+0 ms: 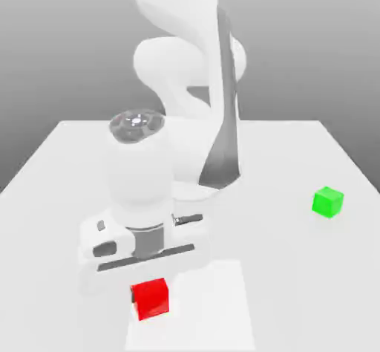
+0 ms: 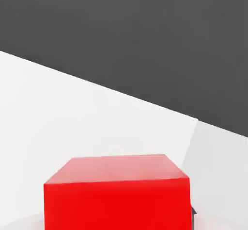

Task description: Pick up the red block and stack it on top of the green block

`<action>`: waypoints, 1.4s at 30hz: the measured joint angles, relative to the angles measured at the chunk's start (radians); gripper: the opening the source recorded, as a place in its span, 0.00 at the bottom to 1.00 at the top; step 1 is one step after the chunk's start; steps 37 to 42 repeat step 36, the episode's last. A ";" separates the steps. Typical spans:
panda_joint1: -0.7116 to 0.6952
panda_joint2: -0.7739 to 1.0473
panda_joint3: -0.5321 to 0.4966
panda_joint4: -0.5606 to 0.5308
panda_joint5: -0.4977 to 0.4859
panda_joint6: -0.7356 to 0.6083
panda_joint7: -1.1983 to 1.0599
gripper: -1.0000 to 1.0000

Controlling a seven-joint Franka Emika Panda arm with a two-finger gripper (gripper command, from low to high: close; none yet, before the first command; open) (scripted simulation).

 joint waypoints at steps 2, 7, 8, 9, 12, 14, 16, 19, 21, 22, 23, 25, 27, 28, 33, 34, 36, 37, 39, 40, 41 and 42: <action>0.047 -0.036 0.063 -0.026 0.008 -0.010 -0.031 0.00; 0.309 -0.128 0.230 -0.101 0.055 -0.029 -0.145 0.00; 0.372 -0.149 0.259 -0.117 0.065 -0.032 -0.171 0.00; 0.445 -0.168 0.276 -0.133 0.074 -0.036 -0.194 0.00; 0.567 -0.226 0.324 -0.179 0.087 -0.044 -0.253 0.00; 0.636 -0.264 0.374 -0.209 0.092 -0.049 -0.290 0.00; 0.712 -0.302 0.433 -0.240 0.096 -0.055 -0.326 0.00; 0.823 -0.351 0.519 -0.282 0.089 -0.059 -0.367 0.00; 0.821 -0.335 0.550 -0.290 0.033 -0.042 -0.337 0.00; 0.810 -0.320 0.559 -0.290 -0.003 -0.030 -0.314 0.00; 0.798 -0.302 0.565 -0.290 -0.040 -0.019 -0.289 0.00; 0.772 -0.266 0.576 -0.288 -0.113 0.006 -0.238 0.00; 0.752 -0.229 0.578 -0.285 -0.180 0.031 -0.191 0.00; 0.745 -0.212 0.576 -0.283 -0.210 0.043 -0.170 0.00; 0.727 -0.134 0.569 -0.279 -0.298 0.112 -0.107 0.00; 0.728 -0.121 0.571 -0.279 -0.301 0.127 -0.105 0.00; 0.729 -0.099 0.577 -0.281 -0.287 0.159 -0.115 0.00; 0.729 -0.099 0.577 -0.281 -0.287 0.159 -0.115 0.00; 0.729 -0.099 0.577 -0.281 -0.287 0.159 -0.115 0.00; 0.729 -0.099 0.577 -0.281 -0.287 0.159 -0.115 0.00; 0.729 -0.099 0.577 -0.281 -0.287 0.159 -0.115 0.00; 0.729 -0.099 0.577 -0.281 -0.287 0.159 -0.115 0.00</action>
